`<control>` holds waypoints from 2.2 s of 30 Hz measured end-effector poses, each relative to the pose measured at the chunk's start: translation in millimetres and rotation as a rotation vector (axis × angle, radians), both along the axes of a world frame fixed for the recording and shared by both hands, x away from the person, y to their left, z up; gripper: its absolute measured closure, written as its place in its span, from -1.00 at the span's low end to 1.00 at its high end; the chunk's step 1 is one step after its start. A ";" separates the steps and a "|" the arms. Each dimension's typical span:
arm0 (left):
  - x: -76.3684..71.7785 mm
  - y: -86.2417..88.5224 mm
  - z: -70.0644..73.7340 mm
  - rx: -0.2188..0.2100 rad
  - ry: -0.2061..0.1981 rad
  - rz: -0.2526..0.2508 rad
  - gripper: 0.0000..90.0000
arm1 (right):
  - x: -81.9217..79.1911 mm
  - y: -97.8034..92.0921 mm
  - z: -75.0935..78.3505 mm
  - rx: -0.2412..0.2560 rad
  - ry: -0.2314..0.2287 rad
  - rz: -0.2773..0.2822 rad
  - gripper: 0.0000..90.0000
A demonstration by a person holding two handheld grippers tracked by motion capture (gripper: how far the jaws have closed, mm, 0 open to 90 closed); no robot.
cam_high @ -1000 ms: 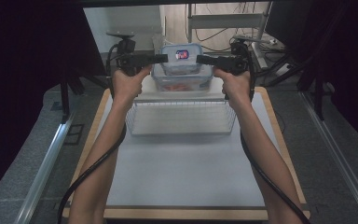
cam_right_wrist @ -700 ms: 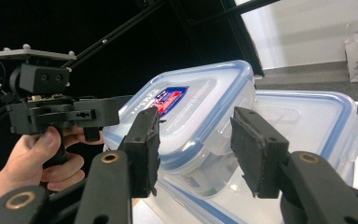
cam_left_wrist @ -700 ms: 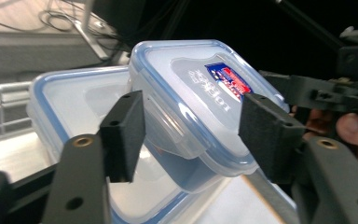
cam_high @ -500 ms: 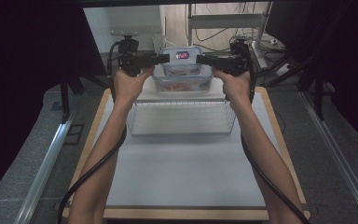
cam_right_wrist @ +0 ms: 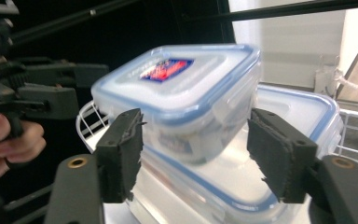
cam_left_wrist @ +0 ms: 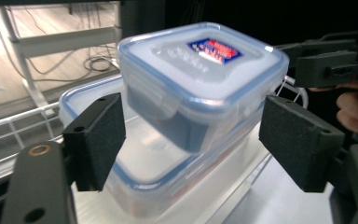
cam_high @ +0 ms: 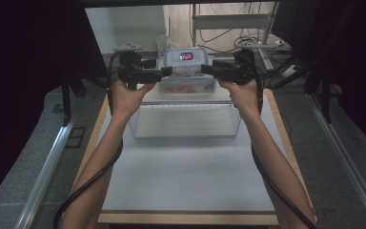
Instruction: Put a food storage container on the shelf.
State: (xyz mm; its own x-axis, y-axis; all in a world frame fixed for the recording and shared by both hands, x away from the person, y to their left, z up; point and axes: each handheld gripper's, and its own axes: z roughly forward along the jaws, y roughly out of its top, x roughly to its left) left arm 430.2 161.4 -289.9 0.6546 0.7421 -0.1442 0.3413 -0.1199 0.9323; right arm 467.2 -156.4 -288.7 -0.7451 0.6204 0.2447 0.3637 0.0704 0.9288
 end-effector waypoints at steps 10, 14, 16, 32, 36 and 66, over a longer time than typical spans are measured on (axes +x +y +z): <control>-18.3 0.2 -18.3 0.018 -0.009 -0.034 -0.74 | -12.9 -2.7 -12.2 -0.091 -0.045 0.012 -0.48; -24.9 1.7 -25.9 0.034 0.005 -0.050 -0.78 | -17.4 -5.2 -15.4 -0.103 -0.046 0.015 -0.53; -29.1 2.2 -28.4 0.051 0.013 -0.056 -0.81 | -20.2 -7.1 -16.9 -0.104 -0.044 0.017 -0.55; -65.1 5.6 -49.1 0.106 0.025 -0.088 -0.89 | -52.2 -11.6 -28.1 -0.181 -0.033 0.041 -0.73; -74.3 4.2 -54.2 0.133 0.017 -0.090 -0.90 | -58.9 -13.6 -31.5 -0.182 -0.021 0.046 -0.74; -123.7 3.8 -109.7 0.144 0.018 -0.108 -0.91 | -106.9 -6.4 -76.7 -0.225 -0.014 0.136 -0.86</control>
